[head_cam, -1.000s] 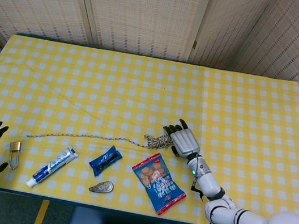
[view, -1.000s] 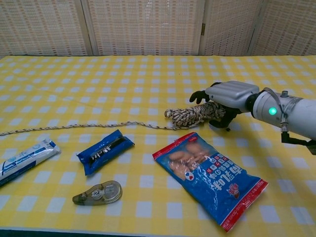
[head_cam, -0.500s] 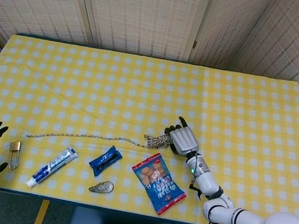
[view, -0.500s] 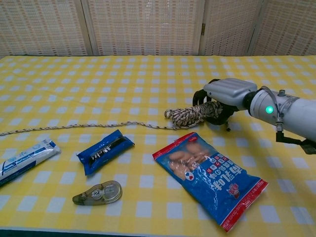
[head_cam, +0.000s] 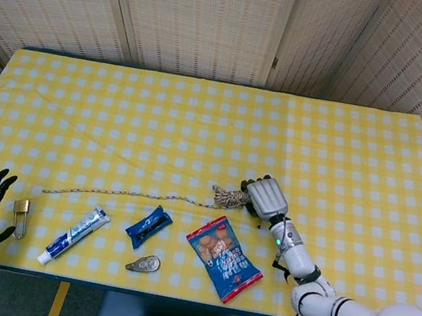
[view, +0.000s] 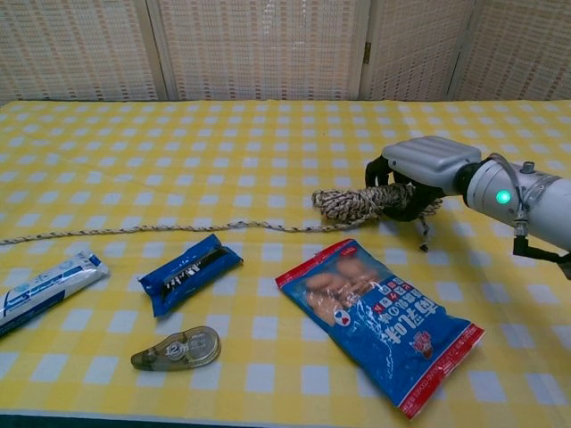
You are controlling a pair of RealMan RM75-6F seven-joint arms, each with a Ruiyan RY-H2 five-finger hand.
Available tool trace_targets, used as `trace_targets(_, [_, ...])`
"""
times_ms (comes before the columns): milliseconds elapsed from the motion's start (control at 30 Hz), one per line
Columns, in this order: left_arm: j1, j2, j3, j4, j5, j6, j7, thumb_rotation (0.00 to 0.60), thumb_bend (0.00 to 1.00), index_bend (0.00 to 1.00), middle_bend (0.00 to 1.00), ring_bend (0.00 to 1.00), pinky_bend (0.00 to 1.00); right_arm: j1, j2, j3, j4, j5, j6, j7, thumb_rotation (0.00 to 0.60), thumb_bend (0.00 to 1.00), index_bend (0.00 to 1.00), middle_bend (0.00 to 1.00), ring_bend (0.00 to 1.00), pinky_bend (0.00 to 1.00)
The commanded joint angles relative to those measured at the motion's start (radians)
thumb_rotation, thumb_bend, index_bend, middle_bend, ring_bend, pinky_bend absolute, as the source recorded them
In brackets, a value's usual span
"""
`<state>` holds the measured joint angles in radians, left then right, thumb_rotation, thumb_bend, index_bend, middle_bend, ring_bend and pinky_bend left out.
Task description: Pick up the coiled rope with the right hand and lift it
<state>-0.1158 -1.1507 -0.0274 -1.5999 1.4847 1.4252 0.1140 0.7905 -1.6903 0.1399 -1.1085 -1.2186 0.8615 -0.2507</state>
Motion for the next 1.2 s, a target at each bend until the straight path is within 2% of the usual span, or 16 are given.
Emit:
trace_targets(33, [-0.018,0.005,-0.01,0.002,0.014,-0.008,-0.009,0.6,0.25,0.08,0.01,0.03,0.0,-0.018,0.037,-0.002,-0.029,-0.039,0.03,0.054,0.6,0.52,0.59,0.58,0.55,0.38])
trace_targets(200, [-0.091,0.007,-0.04,0.018,0.05,-0.063,-0.068,0.6,0.25,0.12,0.02,0.06,0.0,-0.029,0.088,0.009,-0.075,-0.088,0.078,0.113,0.6,0.52,0.61,0.59,0.56,0.4])
trace_targets(333, [-0.169,-0.009,-0.075,0.041,0.043,-0.143,-0.115,0.6,0.25,0.15,0.05,0.09,0.0,-0.032,0.12,0.026,-0.111,-0.09,0.094,0.121,0.6,0.52,0.61,0.59,0.57,0.41])
trace_targets(467, [-0.26,-0.054,-0.109,0.081,0.018,-0.247,-0.159,0.6,0.26,0.22,0.09,0.12,0.01,-0.034,0.137,0.041,-0.127,-0.073,0.096,0.108,0.6,0.52,0.61,0.59,0.57,0.41])
trace_targets(600, [-0.336,-0.109,-0.124,0.14,-0.022,-0.352,-0.132,0.6,0.26,0.33,0.13,0.14,0.03,-0.039,0.147,0.052,-0.136,-0.053,0.096,0.105,0.6,0.52,0.61,0.59,0.57,0.41])
trace_targets(767, [-0.402,-0.199,-0.136,0.228,-0.102,-0.454,-0.09,0.6,0.26,0.41,0.15,0.16,0.05,-0.041,0.155,0.06,-0.149,-0.04,0.101,0.091,0.6,0.52,0.61,0.59,0.58,0.41])
trace_targets(967, [-0.426,-0.279,-0.142,0.31,-0.168,-0.477,-0.058,0.6,0.27,0.47,0.18,0.19,0.07,-0.041,0.159,0.067,-0.159,-0.027,0.1,0.08,0.6,0.52,0.61,0.59,0.58,0.41])
trace_targets(1200, [-0.421,-0.325,-0.131,0.375,-0.225,-0.483,-0.022,0.6,0.33,0.51,0.2,0.2,0.07,-0.038,0.159,0.072,-0.164,-0.018,0.095,0.075,0.6,0.52,0.61,0.59,0.58,0.41])
